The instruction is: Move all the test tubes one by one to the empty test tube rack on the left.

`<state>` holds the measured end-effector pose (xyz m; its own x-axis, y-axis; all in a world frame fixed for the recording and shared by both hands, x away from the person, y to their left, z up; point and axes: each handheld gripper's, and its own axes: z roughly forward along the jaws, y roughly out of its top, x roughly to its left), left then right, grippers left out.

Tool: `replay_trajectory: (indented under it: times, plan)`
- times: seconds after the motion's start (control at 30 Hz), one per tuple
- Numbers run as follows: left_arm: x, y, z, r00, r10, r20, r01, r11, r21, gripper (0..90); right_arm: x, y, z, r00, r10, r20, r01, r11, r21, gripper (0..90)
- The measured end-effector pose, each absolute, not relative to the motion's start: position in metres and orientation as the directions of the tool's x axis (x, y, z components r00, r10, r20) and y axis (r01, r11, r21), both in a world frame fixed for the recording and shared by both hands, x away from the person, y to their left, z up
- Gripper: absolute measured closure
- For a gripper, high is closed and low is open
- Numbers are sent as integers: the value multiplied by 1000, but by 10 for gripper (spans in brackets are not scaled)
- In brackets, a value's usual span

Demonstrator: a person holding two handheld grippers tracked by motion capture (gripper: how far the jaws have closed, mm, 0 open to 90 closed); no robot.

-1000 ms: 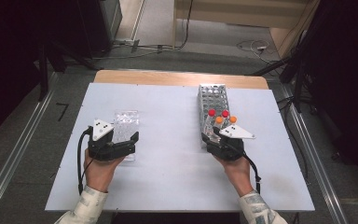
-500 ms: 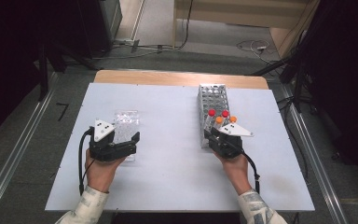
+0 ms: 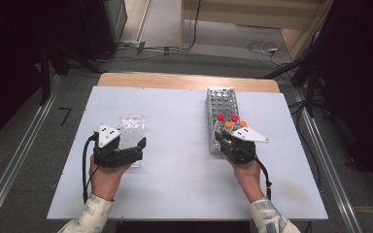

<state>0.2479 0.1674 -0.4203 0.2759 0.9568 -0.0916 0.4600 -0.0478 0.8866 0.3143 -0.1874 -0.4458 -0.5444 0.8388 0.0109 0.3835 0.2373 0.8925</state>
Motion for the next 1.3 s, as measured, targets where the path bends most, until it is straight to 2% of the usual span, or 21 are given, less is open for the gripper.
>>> replay_trajectory:
  times: [0.3, 0.53, 0.83, 1.3]
  plan:
    - [248, 166, -421, 276, 956, -94, 461, -46, 886, 124, 303, -193, -417, -555, 832, 15, 313, 192, 930, 730]
    - [248, 166, -420, 274, 957, -95, 459, -44, 887, 134, 296, -192, -404, -573, 819, 21, 295, 182, 938, 731]
    - [247, 167, -419, 275, 956, -103, 458, -36, 888, 149, 290, -179, -404, -621, 783, 31, 298, 199, 934, 731]
    - [242, 157, -414, 312, 945, -99, 443, -53, 895, 161, 277, -133, -426, -717, 696, 37, 314, 275, 909, 731]
